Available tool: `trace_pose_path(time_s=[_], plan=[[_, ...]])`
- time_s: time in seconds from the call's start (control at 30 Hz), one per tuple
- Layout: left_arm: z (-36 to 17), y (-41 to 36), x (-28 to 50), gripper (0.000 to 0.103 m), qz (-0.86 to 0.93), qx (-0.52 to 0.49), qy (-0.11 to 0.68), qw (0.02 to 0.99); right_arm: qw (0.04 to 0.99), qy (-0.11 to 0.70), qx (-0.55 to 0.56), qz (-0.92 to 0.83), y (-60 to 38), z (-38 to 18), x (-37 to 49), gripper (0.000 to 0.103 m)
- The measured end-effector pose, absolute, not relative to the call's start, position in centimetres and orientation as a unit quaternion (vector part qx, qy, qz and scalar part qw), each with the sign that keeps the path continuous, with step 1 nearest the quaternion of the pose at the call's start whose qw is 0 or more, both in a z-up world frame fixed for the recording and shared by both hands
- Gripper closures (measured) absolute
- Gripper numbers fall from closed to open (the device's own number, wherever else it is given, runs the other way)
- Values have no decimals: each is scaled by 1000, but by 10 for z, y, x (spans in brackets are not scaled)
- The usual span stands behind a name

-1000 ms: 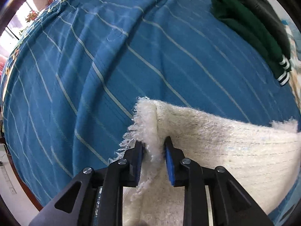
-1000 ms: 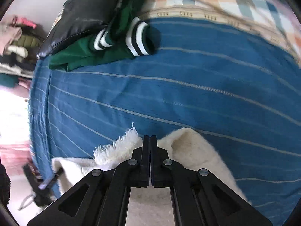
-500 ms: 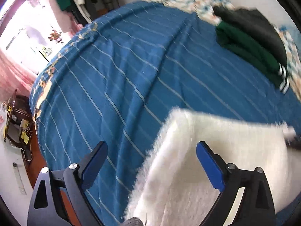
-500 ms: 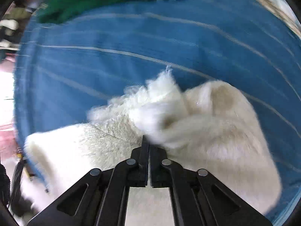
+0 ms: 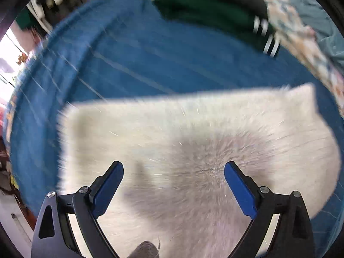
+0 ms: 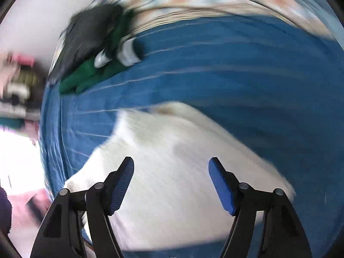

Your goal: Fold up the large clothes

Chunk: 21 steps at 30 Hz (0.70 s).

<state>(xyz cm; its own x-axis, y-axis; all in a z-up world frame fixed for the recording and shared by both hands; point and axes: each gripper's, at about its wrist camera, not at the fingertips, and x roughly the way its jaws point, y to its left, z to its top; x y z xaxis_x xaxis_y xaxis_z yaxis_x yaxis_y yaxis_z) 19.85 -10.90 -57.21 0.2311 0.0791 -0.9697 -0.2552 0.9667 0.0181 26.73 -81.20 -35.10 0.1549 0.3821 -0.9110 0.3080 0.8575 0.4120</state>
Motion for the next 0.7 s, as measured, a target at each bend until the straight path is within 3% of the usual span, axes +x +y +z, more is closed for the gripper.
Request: trace_pose_path(time_s=[0.1, 0.33, 0.37, 0.43, 0.6, 0.7], plan=[[-602, -109, 198, 0, 110, -60, 610, 782, 693, 651, 308, 14, -846, -378, 225, 29], [-599, -114, 194, 0, 103, -43, 594, 797, 637, 595, 490, 40, -862, -490, 191, 29], [-597, -115, 195, 0, 103, -44, 599, 793, 635, 578, 510, 47, -860, -499, 194, 23], [-589, -114, 202, 0, 106, -59, 607, 785, 641, 557, 525, 63, -855, -503, 200, 16], [-546, -128, 209, 0, 79, -101, 566, 815, 647, 519, 542, 135, -834, -505, 224, 17], [-568, -152, 224, 0, 70, -83, 591, 799, 645, 526, 535, 146, -821, -513, 244, 20]])
